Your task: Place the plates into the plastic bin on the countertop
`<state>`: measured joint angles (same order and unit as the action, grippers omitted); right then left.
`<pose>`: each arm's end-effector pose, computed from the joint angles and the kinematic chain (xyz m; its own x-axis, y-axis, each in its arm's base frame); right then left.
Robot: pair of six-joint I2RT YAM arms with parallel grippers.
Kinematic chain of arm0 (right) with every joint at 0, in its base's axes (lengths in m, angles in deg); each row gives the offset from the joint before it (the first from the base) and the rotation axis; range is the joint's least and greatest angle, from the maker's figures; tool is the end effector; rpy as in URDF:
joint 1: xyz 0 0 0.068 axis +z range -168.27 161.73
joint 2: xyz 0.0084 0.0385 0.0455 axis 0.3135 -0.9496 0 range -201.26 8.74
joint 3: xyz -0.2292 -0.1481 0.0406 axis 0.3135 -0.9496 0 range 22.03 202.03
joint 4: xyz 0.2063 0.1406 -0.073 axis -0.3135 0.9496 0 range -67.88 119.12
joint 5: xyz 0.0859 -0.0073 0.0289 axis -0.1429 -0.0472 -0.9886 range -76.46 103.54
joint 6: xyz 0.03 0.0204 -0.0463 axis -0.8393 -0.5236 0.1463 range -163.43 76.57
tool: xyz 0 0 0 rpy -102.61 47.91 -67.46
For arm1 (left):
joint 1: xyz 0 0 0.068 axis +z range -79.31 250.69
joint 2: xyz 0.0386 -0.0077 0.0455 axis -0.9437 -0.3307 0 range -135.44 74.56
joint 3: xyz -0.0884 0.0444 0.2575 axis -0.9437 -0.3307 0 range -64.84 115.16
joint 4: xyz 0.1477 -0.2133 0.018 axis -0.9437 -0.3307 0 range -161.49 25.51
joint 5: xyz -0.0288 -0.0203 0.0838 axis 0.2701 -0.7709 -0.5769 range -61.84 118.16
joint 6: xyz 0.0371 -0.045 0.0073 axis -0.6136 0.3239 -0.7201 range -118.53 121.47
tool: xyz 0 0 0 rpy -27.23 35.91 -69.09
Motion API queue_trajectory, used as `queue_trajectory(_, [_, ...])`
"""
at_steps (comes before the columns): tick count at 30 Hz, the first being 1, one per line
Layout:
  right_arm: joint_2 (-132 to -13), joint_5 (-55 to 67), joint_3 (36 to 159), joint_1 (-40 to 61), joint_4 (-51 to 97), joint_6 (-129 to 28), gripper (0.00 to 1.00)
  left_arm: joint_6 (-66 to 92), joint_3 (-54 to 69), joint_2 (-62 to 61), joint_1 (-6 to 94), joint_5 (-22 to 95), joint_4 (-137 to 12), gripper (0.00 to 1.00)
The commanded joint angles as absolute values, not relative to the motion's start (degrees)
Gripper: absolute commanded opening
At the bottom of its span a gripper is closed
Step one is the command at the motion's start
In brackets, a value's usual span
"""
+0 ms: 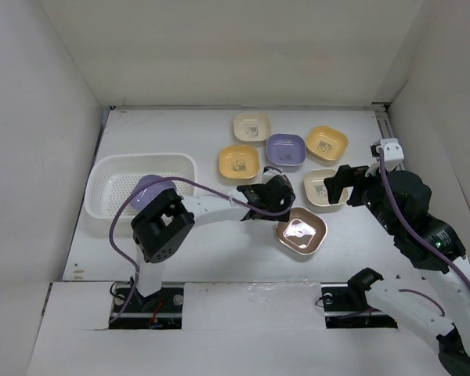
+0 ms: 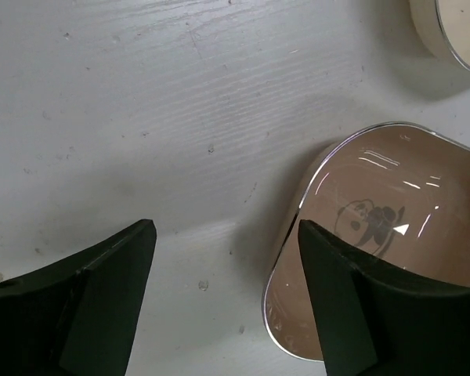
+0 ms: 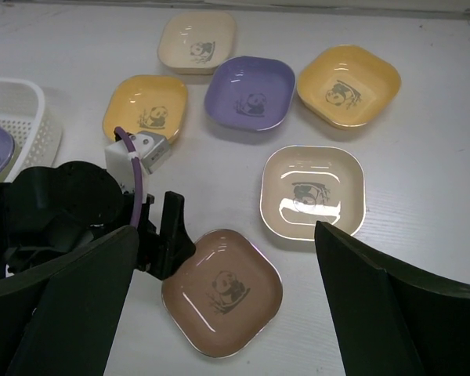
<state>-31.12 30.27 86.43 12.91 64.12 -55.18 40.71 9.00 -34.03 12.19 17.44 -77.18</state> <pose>0.1099 0.0523 0.4060 -0.3044 0.0436 -0.9515 -0.2033 0.9730 0.1096 0.2252 -0.3520 0.1918 -0.7864 0.0937 -0.6105 0.3544 0.8780 -0.3218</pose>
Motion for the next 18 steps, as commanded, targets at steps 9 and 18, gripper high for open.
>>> queue_trajectory(9, [-31.0,29.7,87.2,12.7,61.7,-54.4,1.0,41.5,9.0,-36.6,9.9,15.2,-79.0,0.51])
queue_trajectory(18, [-30.5,30.2,87.2,12.1,62.2,-54.4,1.0,49.8,6.7,-28.8,9.9,0.9,-94.8,0.0])
